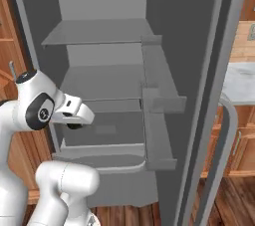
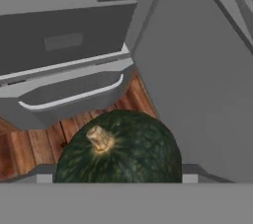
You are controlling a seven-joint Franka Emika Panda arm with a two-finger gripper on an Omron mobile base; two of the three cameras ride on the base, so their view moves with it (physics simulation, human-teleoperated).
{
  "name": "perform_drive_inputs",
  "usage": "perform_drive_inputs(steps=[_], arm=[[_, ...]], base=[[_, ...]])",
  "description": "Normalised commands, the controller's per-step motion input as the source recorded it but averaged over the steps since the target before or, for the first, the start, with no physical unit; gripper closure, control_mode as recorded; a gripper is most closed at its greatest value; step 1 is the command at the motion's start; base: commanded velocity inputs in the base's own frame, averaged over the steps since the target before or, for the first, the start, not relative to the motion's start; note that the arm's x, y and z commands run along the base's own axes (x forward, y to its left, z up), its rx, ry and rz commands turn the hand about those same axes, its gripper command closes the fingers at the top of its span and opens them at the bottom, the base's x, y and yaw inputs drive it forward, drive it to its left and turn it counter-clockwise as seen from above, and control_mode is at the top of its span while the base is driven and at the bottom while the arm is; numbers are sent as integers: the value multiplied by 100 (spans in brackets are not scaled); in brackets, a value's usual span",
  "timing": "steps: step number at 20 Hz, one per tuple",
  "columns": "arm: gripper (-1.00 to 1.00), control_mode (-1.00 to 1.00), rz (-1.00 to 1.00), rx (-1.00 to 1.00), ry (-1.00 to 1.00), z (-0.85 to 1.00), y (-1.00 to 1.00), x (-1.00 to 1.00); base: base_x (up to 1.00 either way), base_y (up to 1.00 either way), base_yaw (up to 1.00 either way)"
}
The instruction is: Place the cold items (lime and squash) from the fridge in one tupperware on the dining counter. Place the warm items (hot dog and kebab skewer) in the stove area in another tupperware.
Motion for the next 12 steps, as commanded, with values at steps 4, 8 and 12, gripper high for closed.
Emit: perform_drive_inputs(steps=[4,8,12], arm=[[100,100,0,0,0,0,0,0],[100,100,0,0,0,0,0,0],[100,100,0,0,0,0,0,0]], base=[[-91,12,-42],[-89,14,-42],[-84,12,-43]])
